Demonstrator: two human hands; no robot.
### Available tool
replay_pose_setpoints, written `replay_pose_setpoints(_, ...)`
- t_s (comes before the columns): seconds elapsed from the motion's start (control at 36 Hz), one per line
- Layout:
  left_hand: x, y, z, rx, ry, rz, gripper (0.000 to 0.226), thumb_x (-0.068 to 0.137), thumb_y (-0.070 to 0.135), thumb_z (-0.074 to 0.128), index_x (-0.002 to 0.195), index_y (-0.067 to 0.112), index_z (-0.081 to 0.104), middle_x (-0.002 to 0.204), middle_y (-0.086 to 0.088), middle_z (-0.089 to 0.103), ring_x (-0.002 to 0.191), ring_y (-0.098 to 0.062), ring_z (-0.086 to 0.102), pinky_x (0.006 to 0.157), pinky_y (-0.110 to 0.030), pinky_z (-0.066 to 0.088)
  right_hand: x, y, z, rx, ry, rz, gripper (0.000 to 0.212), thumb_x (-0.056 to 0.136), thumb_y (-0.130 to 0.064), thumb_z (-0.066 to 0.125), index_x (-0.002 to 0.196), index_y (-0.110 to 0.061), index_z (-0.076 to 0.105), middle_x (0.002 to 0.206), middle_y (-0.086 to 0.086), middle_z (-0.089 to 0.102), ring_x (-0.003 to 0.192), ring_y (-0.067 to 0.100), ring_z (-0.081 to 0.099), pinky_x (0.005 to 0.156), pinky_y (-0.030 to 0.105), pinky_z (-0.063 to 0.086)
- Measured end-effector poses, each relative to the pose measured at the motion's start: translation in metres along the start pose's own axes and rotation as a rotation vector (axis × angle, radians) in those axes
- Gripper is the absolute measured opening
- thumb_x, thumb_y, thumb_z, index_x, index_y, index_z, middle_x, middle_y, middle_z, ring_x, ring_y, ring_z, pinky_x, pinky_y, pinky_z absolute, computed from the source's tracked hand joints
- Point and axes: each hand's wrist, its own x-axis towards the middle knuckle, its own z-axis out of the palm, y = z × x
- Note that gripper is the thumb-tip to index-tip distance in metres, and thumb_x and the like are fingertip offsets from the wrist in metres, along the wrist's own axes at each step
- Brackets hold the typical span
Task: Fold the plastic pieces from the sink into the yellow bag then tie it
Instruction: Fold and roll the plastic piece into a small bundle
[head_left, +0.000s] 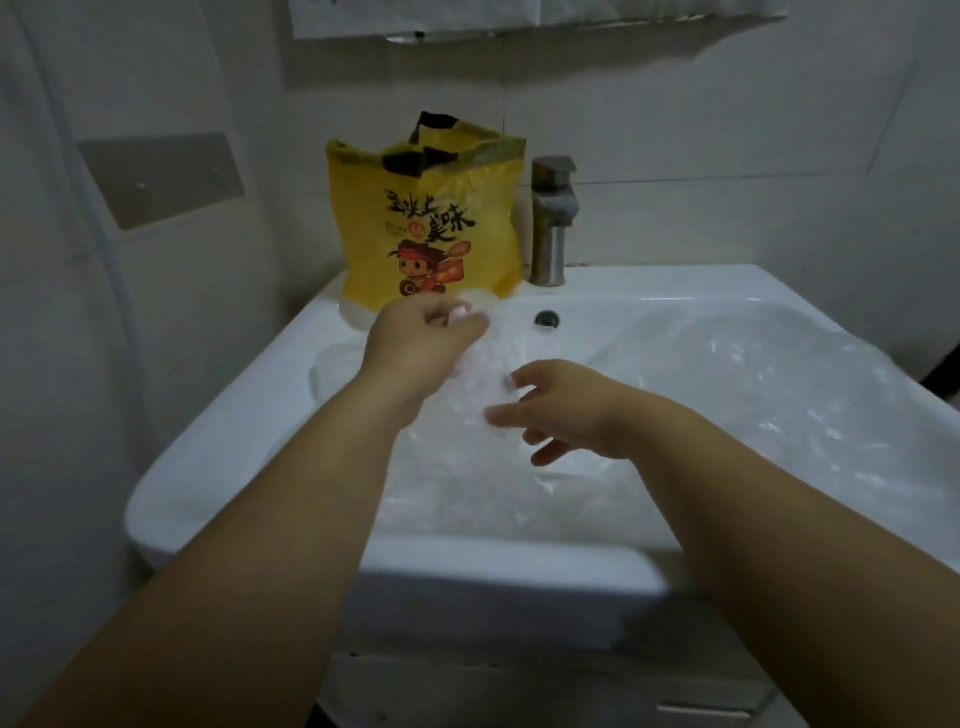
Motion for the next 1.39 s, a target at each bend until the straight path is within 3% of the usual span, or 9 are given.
replay_pose_setpoints(0.08,0.009,0.013,0.004,-0.139,0.012,0.045,0.017,0.088,0.026,0.069,0.083,0.012,0.062,0.062,0.007,0.051,0.058,-0.011,0.046,0.050,-0.019,0.037,-0.002,-0.013,-0.016,0.400,0.076,-0.047,0.007,0.096,-0.011,0.054,0.097,-0.008,0.060,0.084,0.009,0.058,0.068,0.018,0.054,0.057,0.028,0.057)
replay_pose_setpoints(0.22,0.021,0.019,0.019,-0.135,-0.009,0.051,0.038,0.090,0.042,0.064,0.070,0.012,0.050,0.067,-0.002,0.049,0.064,-0.016,0.048,0.059,-0.025,0.037,-0.003,-0.026,-0.044,0.799,0.194,-0.100,0.014,0.099,-0.012,0.044,0.103,-0.005,0.056,0.107,0.017,0.057,0.086,0.029,0.052,0.069,0.042,0.059)
replay_pose_setpoints(0.33,0.022,0.002,0.035,-0.139,0.030,0.033,0.025,0.090,0.033,0.065,0.070,0.020,0.056,0.064,0.006,0.046,0.059,-0.009,0.044,0.053,-0.022,0.036,0.003,-0.012,-0.049,0.815,0.340,-0.095,0.017,0.102,-0.018,0.043,0.097,-0.008,0.056,0.093,0.012,0.060,0.078,0.024,0.056,0.067,0.038,0.057)
replay_pose_setpoints(0.5,0.030,-0.015,0.029,-0.221,0.125,-0.039,0.014,0.088,0.014,0.069,0.098,0.018,0.060,0.084,0.009,0.054,0.073,-0.006,0.054,0.070,-0.019,0.049,0.011,0.001,-0.061,0.604,0.682,-0.075,0.025,0.101,-0.028,0.045,0.082,-0.014,0.054,0.075,0.005,0.050,0.065,0.016,0.050,0.058,0.028,0.051)
replay_pose_setpoints(0.78,0.021,-0.015,0.030,-0.281,-0.240,-0.192,0.077,0.082,0.010,0.072,0.144,0.035,0.035,0.132,-0.004,0.045,0.093,-0.016,0.055,0.064,-0.021,0.045,0.005,0.000,-0.052,0.602,0.575,-0.084,0.014,0.101,-0.024,0.044,0.109,-0.013,0.048,0.104,0.008,0.058,0.096,0.023,0.058,0.064,0.027,0.054)
replay_pose_setpoints(1.0,0.019,-0.015,0.031,-0.194,-0.071,-0.056,0.019,0.090,0.016,0.066,0.107,0.020,0.061,0.105,-0.005,0.060,0.073,-0.012,0.058,0.065,-0.021,0.046,-0.002,0.007,-0.048,-0.181,0.948,-0.296,0.043,0.092,-0.030,0.058,0.131,-0.018,0.045,0.130,0.001,0.047,0.119,0.022,0.048,0.102,0.042,0.041)
replay_pose_setpoints(1.11,0.017,-0.009,0.030,-0.302,-0.110,-0.084,0.009,0.090,0.016,0.066,0.091,0.025,0.065,0.097,-0.001,0.064,0.077,-0.012,0.061,0.076,-0.028,0.047,-0.010,0.001,-0.039,-0.183,0.655,-0.400,0.023,0.089,-0.022,0.062,0.112,-0.019,0.060,0.099,-0.008,0.060,0.098,0.013,0.058,0.087,0.028,0.047)
replay_pose_setpoints(1.22,0.013,-0.003,0.030,-0.463,-0.201,-0.090,0.012,0.093,0.007,0.060,0.095,0.018,0.066,0.077,-0.004,0.064,0.076,-0.016,0.061,0.079,-0.030,0.046,-0.005,0.005,-0.031,-0.345,0.290,-0.209,0.068,0.084,-0.041,0.069,0.143,-0.021,0.042,0.145,0.000,0.046,0.126,0.018,0.048,0.093,0.026,0.040)
replay_pose_setpoints(1.39,0.010,0.006,0.025,-0.771,-0.335,-0.166,0.021,0.092,-0.004,0.045,0.101,0.001,0.064,0.089,-0.013,0.063,0.067,-0.013,0.065,0.067,-0.023,0.055,-0.001,0.005,-0.029,-0.270,0.412,-0.272,0.052,0.091,-0.031,0.063,0.137,-0.014,0.048,0.136,0.003,0.054,0.113,0.017,0.053,0.091,0.026,0.042)
